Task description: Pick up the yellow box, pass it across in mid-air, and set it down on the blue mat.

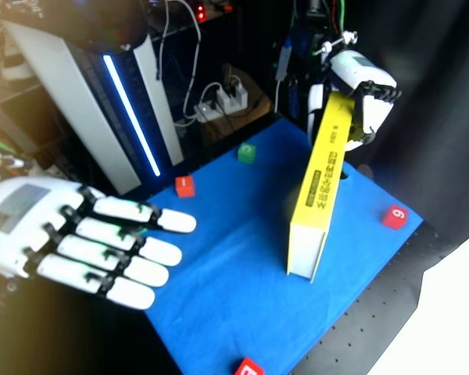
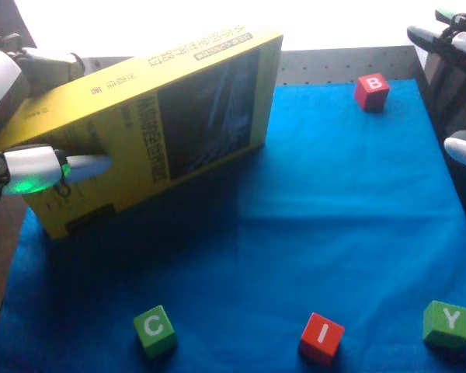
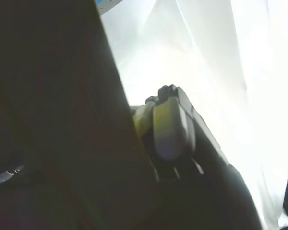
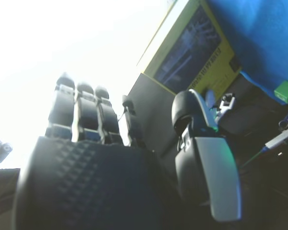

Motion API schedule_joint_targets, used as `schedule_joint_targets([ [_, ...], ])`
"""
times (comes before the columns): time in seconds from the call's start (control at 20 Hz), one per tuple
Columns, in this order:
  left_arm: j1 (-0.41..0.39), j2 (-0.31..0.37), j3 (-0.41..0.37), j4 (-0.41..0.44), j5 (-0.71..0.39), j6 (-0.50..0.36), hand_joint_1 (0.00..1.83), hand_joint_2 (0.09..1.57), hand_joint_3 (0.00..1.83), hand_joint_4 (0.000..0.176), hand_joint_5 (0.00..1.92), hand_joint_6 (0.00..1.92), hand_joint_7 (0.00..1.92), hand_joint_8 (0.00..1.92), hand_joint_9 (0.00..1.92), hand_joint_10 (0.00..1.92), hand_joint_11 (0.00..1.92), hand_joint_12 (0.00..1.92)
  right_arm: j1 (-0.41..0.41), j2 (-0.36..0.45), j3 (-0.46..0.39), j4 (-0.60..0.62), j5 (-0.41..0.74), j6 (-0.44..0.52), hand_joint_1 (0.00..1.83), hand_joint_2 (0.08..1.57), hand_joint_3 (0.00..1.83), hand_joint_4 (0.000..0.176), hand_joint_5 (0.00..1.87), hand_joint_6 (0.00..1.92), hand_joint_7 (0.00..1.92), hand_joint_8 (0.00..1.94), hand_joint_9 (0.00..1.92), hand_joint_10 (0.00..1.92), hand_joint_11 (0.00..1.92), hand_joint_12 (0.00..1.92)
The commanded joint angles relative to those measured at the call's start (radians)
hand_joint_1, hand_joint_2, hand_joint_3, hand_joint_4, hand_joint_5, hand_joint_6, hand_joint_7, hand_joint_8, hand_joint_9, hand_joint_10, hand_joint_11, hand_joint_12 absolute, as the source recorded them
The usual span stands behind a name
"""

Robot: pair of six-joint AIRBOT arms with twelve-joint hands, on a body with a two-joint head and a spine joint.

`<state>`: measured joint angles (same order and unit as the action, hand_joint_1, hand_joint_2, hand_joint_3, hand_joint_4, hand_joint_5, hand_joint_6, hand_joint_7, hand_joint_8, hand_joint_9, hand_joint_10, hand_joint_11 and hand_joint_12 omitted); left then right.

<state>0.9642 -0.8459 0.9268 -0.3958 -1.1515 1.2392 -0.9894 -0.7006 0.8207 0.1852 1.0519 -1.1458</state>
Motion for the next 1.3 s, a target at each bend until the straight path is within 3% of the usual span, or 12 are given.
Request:
schedule_joint_targets([
  [0.0, -0.009, 0.0, -0.011, 0.06, -0.138, -0.01, 1.39, 1.22, 0.01, 0.0, 1.19, 1.92, 1.42, 1.92, 1.51, 1.92, 1.48, 1.92, 0.011, 0.001, -0.002, -0.014, 0.16, 0.0, 0.53, 1.32, 0.0, 0.106, 0.0, 0.0, 0.0, 0.0, 0.0, 0.0, 0.0, 0.0],
  [0.15, -0.052, 0.001, -0.015, 0.132, -0.149, -0.01, 1.36, 1.21, 0.0, 0.0, 1.14, 1.92, 1.38, 1.92, 1.51, 1.92, 1.52, 1.92, 0.018, 0.003, -0.006, -0.06, 0.21, 0.014, 0.53, 1.31, 0.0, 0.132, 0.0, 0.0, 0.0, 0.0, 0.0, 0.0, 0.0, 0.0],
  [0.2, -0.071, -0.001, -0.014, 0.153, -0.144, -0.01, 1.32, 1.22, 0.0, 0.0, 1.09, 1.92, 1.35, 1.92, 1.5, 1.92, 1.56, 1.92, 0.032, 0.003, -0.004, -0.068, 0.212, 0.014, 0.53, 1.28, 0.0, 0.133, 0.0, 0.0, 0.0, 0.0, 0.02, 0.01, 0.0, 0.42],
  [0.35, -0.129, -0.026, -0.009, 0.24, -0.126, -0.02, 1.25, 1.2, 0.0, 0.0, 1.13, 1.92, 1.37, 1.92, 1.51, 1.92, 1.6, 1.92, 0.075, -0.017, 0.006, -0.093, 0.212, 0.014, 0.54, 1.25, 0.0, 0.0, 0.0, 0.0, 0.0, 0.0, 0.0, 0.0, 0.0, 0.47],
  [0.5, -0.164, -0.058, 0.006, 0.306, -0.1, -0.055, 1.27, 1.18, 0.0, 0.0, 1.18, 1.92, 1.42, 1.92, 1.56, 1.92, 1.64, 1.92, 0.106, -0.043, 0.021, -0.103, 0.204, 0.014, 0.66, 1.16, 0.0, 0.023, 0.0, 0.0, 0.0, 0.0, 0.0, 0.0, 0.0, 0.01],
  [0.7, -0.194, -0.084, 0.016, 0.355, -0.089, -0.079, 1.29, 1.17, 0.0, 0.0, 1.19, 1.92, 1.44, 1.92, 1.58, 1.92, 1.65, 1.92, 0.207, -0.106, 0.06, -0.144, 0.069, 0.014, 0.63, 1.09, 0.0, 0.106, 0.0, 0.0, 0.0, 0.0, 0.0, 0.0, 0.0, 0.35],
  [0.8, -0.21, -0.087, 0.013, 0.391, -0.112, -0.094, 1.29, 1.18, 0.0, 0.0, 1.19, 1.92, 1.43, 1.92, 1.6, 1.92, 1.67, 1.92, 0.211, -0.122, 0.074, -0.137, 0.03, 0.014, 0.63, 1.08, 0.0, 0.065, 0.0, 0.0, 0.0, 0.0, 0.0, 0.0, 0.0, 0.63],
  [0.85, -0.215, -0.087, 0.01, 0.403, -0.126, -0.095, 1.28, 1.18, 0.0, 0.0, 1.19, 1.92, 1.44, 1.92, 1.61, 1.92, 1.69, 1.92, 0.211, -0.126, 0.078, -0.133, 0.012, 0.014, 0.65, 1.08, 0.0, 0.003, 0.0, 0.0, 0.0, 0.0, 0.0, 0.0, 0.0, 0.65],
  [0.95, -0.22, -0.085, 0.005, 0.423, -0.161, -0.101, 1.28, 1.19, 0.0, 0.0, 1.19, 1.92, 1.43, 1.92, 1.62, 1.92, 1.7, 1.92, 0.216, -0.142, 0.092, -0.129, -0.026, 0.014, 0.69, 1.1, 0.0, 0.0, 0.05, 0.02, 0.06, 0.02, 0.04, 0.02, 0.0, 0.52],
  [1.0, -0.22, -0.085, 0.004, 0.432, -0.173, -0.108, 1.27, 1.19, 0.0, 0.0, 1.18, 1.92, 1.43, 1.92, 1.62, 1.92, 1.7, 1.92, 0.22, -0.148, 0.098, -0.126, -0.038, 0.014, 0.79, 1.13, 0.01, 0.0, 0.32, 0.33, 0.44, 0.34, 0.26, 0.65, 0.0, 1.29],
  [1.05, -0.22, -0.085, 0.003, 0.436, -0.183, -0.109, 1.28, 1.19, 0.0, 0.0, 1.19, 1.92, 1.44, 1.92, 1.62, 1.92, 1.7, 1.92, 0.224, -0.153, 0.103, -0.125, -0.058, 0.014, 0.97, 1.23, 0.02, 0.0, 0.62, 1.24, 0.65, 1.42, 0.65, 1.67, 0.59, 1.79],
  [1.25, -0.219, -0.085, 0.003, 0.437, -0.189, -0.109, 1.28, 1.19, 0.0, 0.0, 1.19, 1.92, 1.44, 1.92, 1.62, 1.92, 1.7, 1.92, 0.228, -0.158, 0.115, -0.118, -0.074, 0.014, 1.47, 1.2, 0.0, 0.0, 1.22, 1.92, 1.48, 1.94, 1.58, 1.92, 1.66, 1.92],
])
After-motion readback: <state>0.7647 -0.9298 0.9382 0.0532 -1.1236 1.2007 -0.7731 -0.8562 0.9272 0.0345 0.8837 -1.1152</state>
